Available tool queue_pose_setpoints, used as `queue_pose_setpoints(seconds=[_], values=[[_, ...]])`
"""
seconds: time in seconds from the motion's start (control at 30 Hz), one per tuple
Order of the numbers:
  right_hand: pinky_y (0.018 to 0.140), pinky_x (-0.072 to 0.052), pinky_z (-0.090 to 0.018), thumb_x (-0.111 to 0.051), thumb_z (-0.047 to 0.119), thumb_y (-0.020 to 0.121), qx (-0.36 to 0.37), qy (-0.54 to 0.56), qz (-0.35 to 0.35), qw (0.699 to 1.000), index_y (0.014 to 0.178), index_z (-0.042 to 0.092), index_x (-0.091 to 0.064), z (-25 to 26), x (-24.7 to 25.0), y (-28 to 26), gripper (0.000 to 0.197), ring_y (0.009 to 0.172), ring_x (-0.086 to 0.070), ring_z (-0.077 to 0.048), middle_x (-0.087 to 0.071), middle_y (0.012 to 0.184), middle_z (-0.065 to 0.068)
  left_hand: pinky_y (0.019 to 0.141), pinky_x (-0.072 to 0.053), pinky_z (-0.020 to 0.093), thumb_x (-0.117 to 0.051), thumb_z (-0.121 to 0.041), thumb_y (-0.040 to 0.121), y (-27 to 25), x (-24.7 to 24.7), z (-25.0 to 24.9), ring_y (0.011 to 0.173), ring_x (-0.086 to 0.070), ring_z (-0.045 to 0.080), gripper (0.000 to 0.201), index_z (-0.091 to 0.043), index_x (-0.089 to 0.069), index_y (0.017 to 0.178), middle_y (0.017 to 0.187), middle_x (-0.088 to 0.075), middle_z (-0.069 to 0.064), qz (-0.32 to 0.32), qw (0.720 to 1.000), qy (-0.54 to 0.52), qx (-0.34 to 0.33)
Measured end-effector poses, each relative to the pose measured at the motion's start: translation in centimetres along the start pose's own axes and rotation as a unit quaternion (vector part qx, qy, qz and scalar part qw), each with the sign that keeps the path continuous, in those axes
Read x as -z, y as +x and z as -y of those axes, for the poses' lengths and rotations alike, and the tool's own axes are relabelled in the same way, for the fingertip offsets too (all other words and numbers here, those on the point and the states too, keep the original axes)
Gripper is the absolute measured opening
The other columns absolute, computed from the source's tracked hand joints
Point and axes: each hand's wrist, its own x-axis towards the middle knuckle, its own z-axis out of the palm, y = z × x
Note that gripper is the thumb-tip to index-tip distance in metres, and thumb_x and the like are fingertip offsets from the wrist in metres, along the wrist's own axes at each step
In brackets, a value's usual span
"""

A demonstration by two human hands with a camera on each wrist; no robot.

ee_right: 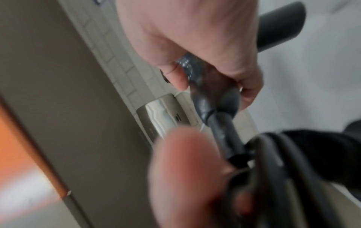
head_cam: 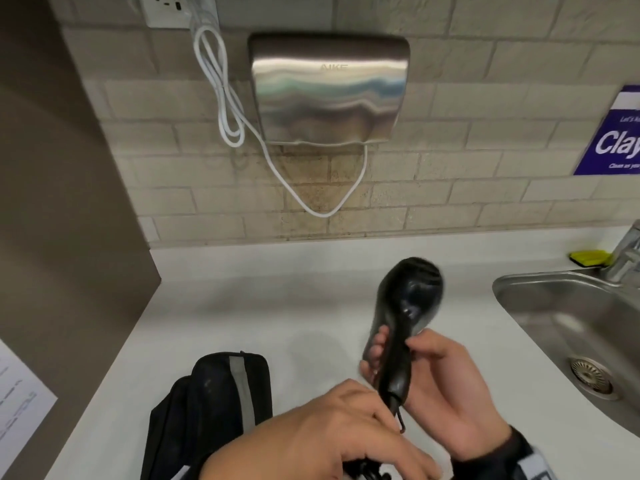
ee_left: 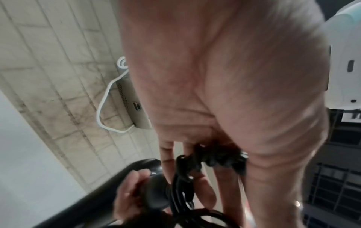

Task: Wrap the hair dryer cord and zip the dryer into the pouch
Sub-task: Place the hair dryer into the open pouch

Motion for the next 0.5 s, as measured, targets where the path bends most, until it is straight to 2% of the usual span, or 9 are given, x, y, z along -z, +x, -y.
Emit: queue_pose_setpoints(seconds=[0.03, 0.1, 0.17, 0.23, 0.3, 0.37, 0.4, 0.43, 0.5], values=[[0.079, -0.050, -0.043, -0.065, 0.009, 0.071, 0.085, -0.013, 0.031, 0.996, 0.102, 0.007, -0.054, -0.1, 2.8, -0.3, 0.033, 0.075, -0.055, -0.024, -0.054, 0.086, -0.010, 0.103, -0.035, 0.026, -0.063, -0.016, 0.095, -0.2, -0.5, 1.1, 0.110, -0.049, 0.000, 0.023, -0.014, -0.069, 0.117, 0.128, -0.066, -0.003, 0.007, 1.000, 0.017, -0.010], [0.071, -0.044, -0.035, -0.065, 0.027, 0.085, 0.125, 0.016, 0.042, 0.991, 0.095, 0.011, -0.054, 0.7, 2.5, -0.5, 0.022, 0.068, -0.049, -0.020, -0.049, 0.077, -0.004, 0.107, -0.029, 0.020, -0.060, -0.026, 0.095, -0.6, -1.3, 3.7, 0.119, -0.043, -0.010, 0.030, -0.013, -0.066, 0.120, 0.137, -0.059, -0.013, 0.016, 0.999, 0.032, -0.001], [0.064, -0.038, -0.030, -0.060, 0.041, 0.090, 0.185, -0.006, -0.006, 0.983, 0.091, 0.014, -0.055, 0.2, 2.8, -0.4, 0.027, 0.061, -0.043, -0.015, -0.044, 0.071, 0.000, 0.106, -0.018, 0.003, -0.048, -0.054, 0.092, -1.3, -1.8, 5.6, 0.121, -0.029, -0.029, 0.061, -0.007, -0.057, 0.129, 0.142, -0.048, -0.028, -0.010, 0.998, 0.045, 0.052], [0.061, -0.037, -0.029, -0.057, 0.044, 0.091, 0.258, -0.001, -0.065, 0.964, 0.090, 0.016, -0.055, -0.3, 3.1, 0.2, 0.028, 0.055, -0.043, -0.013, -0.044, 0.067, 0.003, 0.109, -0.011, 0.004, -0.030, -0.069, 0.093, -2.8, -2.2, 6.2, 0.128, -0.017, -0.031, 0.075, -0.012, -0.051, 0.137, 0.139, -0.024, -0.055, -0.003, 0.994, 0.086, 0.066], [0.060, -0.040, -0.030, -0.054, 0.042, 0.095, 0.306, -0.020, -0.096, 0.947, 0.091, 0.017, -0.053, -0.3, 3.8, 0.3, 0.026, 0.051, -0.046, -0.012, -0.046, 0.066, 0.002, 0.117, -0.013, 0.019, -0.034, -0.058, 0.099, -4.5, -1.3, 6.4, 0.136, -0.018, -0.021, 0.058, -0.021, -0.050, 0.141, 0.142, -0.018, -0.054, 0.006, 0.992, 0.076, 0.100], [0.063, -0.043, -0.031, -0.052, 0.040, 0.097, 0.327, -0.010, -0.101, 0.940, 0.094, 0.017, -0.051, -1.0, 4.6, 0.3, 0.023, 0.054, -0.050, -0.013, -0.051, 0.071, 0.001, 0.116, -0.015, 0.017, -0.055, -0.038, 0.097, -6.7, 0.5, 6.0, 0.140, -0.023, -0.012, 0.035, -0.041, -0.054, 0.132, 0.147, -0.026, -0.044, 0.011, 0.982, 0.116, 0.149], [0.066, -0.045, -0.033, -0.054, 0.040, 0.096, 0.325, -0.008, -0.100, 0.940, 0.099, 0.017, -0.053, -1.2, 5.3, 0.3, 0.024, 0.059, -0.052, -0.014, -0.054, 0.077, 0.000, 0.115, -0.012, 0.013, -0.060, -0.034, 0.093, -8.2, 1.4, 6.0, 0.141, -0.021, -0.012, 0.040, -0.051, -0.051, 0.128, 0.147, -0.026, -0.043, 0.019, 0.970, 0.160, 0.183], [0.071, -0.046, -0.034, -0.061, 0.044, 0.090, 0.317, 0.001, -0.094, 0.944, 0.104, 0.016, -0.055, -1.2, 5.9, 0.0, 0.032, 0.067, -0.056, -0.015, -0.058, 0.084, -0.001, 0.115, -0.005, 0.010, -0.062, -0.032, 0.091, -9.4, 2.2, 6.2, 0.143, -0.013, -0.013, 0.049, -0.062, -0.043, 0.125, 0.146, -0.022, -0.045, 0.039, 0.951, 0.206, 0.227], [0.079, -0.047, -0.036, -0.084, 0.056, 0.057, 0.303, -0.003, -0.097, 0.948, 0.107, 0.016, -0.059, -1.4, 6.9, -0.1, 0.069, 0.083, -0.059, -0.017, -0.060, 0.094, -0.001, 0.113, 0.008, 0.010, -0.060, -0.022, 0.088, -11.8, 3.6, 7.7, 0.145, 0.004, -0.011, 0.069, -0.073, -0.023, 0.118, 0.149, -0.009, -0.044, 0.096, 0.902, 0.286, 0.310]])
